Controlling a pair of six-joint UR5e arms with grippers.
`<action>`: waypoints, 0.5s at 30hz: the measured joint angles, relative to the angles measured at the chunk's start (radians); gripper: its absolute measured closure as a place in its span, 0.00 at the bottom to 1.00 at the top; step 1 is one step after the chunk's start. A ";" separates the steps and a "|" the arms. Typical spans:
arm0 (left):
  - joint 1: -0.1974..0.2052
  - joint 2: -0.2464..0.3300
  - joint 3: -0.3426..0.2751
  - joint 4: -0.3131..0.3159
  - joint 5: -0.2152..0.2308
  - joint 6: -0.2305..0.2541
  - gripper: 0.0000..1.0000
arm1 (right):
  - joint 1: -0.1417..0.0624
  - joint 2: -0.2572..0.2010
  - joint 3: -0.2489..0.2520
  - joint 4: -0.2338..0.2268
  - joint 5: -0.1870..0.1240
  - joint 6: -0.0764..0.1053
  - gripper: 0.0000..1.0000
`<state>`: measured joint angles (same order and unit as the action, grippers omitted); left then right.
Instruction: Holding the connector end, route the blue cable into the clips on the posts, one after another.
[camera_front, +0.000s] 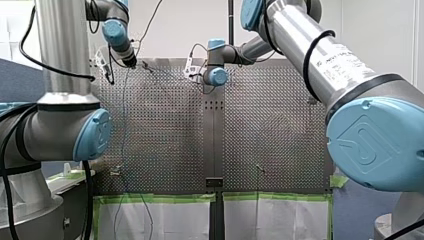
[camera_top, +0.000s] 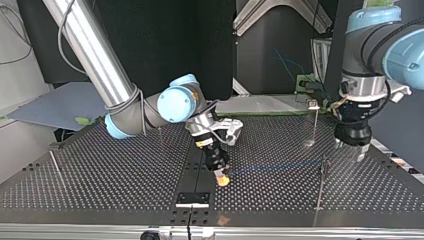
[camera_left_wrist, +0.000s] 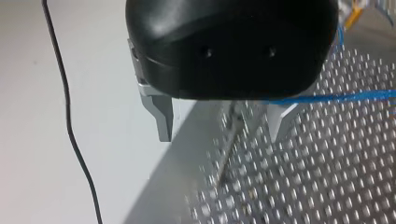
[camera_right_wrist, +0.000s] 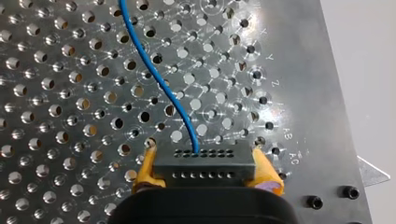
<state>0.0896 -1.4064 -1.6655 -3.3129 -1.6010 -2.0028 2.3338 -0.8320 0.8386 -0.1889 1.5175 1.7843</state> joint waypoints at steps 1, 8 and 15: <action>-0.003 0.009 0.000 -0.010 0.010 0.000 0.00 | 0.000 0.000 0.000 0.000 0.000 0.000 1.00; -0.019 0.024 0.000 -0.051 0.037 0.008 0.00 | -0.002 0.001 0.004 0.000 -0.001 0.000 1.00; -0.035 0.024 0.000 -0.055 0.063 0.017 0.00 | -0.007 0.002 0.019 -0.002 -0.004 0.000 1.00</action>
<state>0.0546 -1.3825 -1.6655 -3.3681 -1.5379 -1.9855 2.3272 -0.8296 0.8575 -0.1904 1.5133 1.7843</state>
